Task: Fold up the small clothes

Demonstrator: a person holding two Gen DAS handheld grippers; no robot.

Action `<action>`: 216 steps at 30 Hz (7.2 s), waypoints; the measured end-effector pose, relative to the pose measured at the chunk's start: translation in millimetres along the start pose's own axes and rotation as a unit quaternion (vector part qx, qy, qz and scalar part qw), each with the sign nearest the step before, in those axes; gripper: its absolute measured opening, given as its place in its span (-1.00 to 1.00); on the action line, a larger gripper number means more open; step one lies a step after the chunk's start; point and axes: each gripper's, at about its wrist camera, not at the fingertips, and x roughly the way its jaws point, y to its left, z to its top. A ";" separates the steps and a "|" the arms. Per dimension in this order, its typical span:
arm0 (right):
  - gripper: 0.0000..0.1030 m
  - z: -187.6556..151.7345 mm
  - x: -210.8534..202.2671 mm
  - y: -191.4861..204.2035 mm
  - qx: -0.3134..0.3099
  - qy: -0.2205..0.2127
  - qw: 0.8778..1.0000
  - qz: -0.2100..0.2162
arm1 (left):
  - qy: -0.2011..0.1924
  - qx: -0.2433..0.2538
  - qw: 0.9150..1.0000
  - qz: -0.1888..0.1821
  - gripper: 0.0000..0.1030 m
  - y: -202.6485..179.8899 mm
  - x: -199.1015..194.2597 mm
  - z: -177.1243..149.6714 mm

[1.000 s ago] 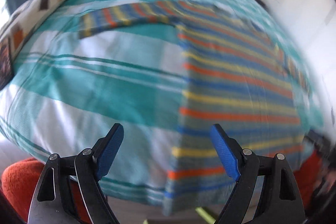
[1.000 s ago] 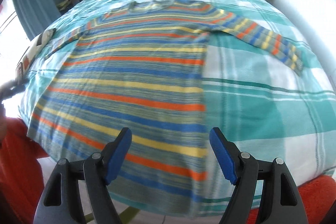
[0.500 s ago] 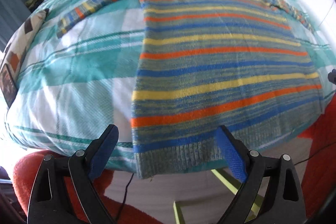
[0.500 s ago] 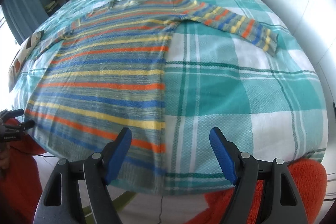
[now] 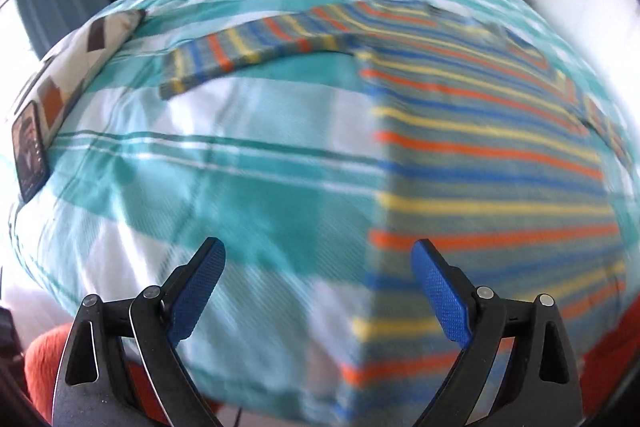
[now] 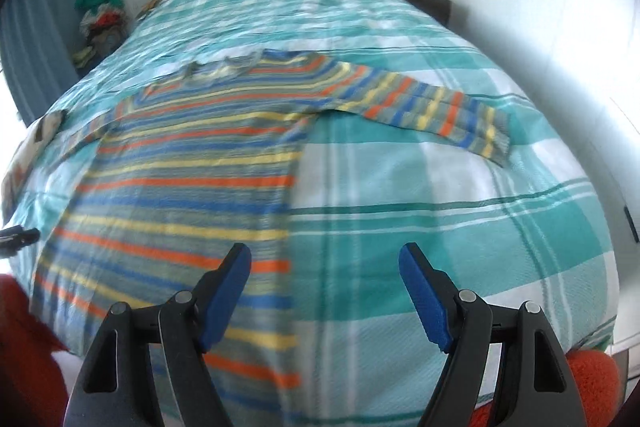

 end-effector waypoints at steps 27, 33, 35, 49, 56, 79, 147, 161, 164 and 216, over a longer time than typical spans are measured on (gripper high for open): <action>1.00 -29.2 63.8 -15.7 0.005 0.099 0.995 -0.029 | 0.028 0.021 0.999 0.026 0.99 13.8 43.8 -11.3; 1.00 -29.7 63.9 -14.8 0.003 0.099 0.995 -0.032 | 0.026 0.022 0.999 0.029 0.99 13.7 44.1 -11.5; 1.00 -29.7 63.9 -14.7 0.003 0.099 0.995 -0.032 | 0.027 0.022 0.999 0.030 0.99 13.2 44.2 -11.5; 1.00 -29.5 64.0 -14.3 0.003 0.098 0.995 -0.034 | 0.036 0.020 0.999 0.036 0.99 9.3 44.9 -9.8; 1.00 -29.4 64.2 -13.0 0.001 0.098 0.994 -0.041 | 0.034 0.020 0.999 0.036 0.99 9.3 44.9 -10.8; 1.00 -29.8 63.6 -13.0 0.001 0.095 0.995 -0.043 | 0.033 0.019 0.999 0.037 0.99 8.2 44.6 -12.1; 0.16 299.2 106.4 115.1 0.056 0.056 0.934 0.347 | -0.044 -0.008 0.999 0.003 0.97 5.5 -2.4 -12.6; 0.22 140.0 163.1 71.0 -0.293 0.102 0.949 0.063 | -0.042 -0.002 0.999 0.009 0.97 1.2 3.0 -12.2; 0.21 143.7 183.9 51.8 -0.231 0.060 0.971 0.017 | -0.032 0.009 0.999 0.018 0.96 -3.9 8.9 -12.4; 0.37 59.7 56.4 -7.6 0.007 0.014 0.997 0.078 | -0.014 0.017 0.999 0.028 0.97 -6.4 18.1 -17.5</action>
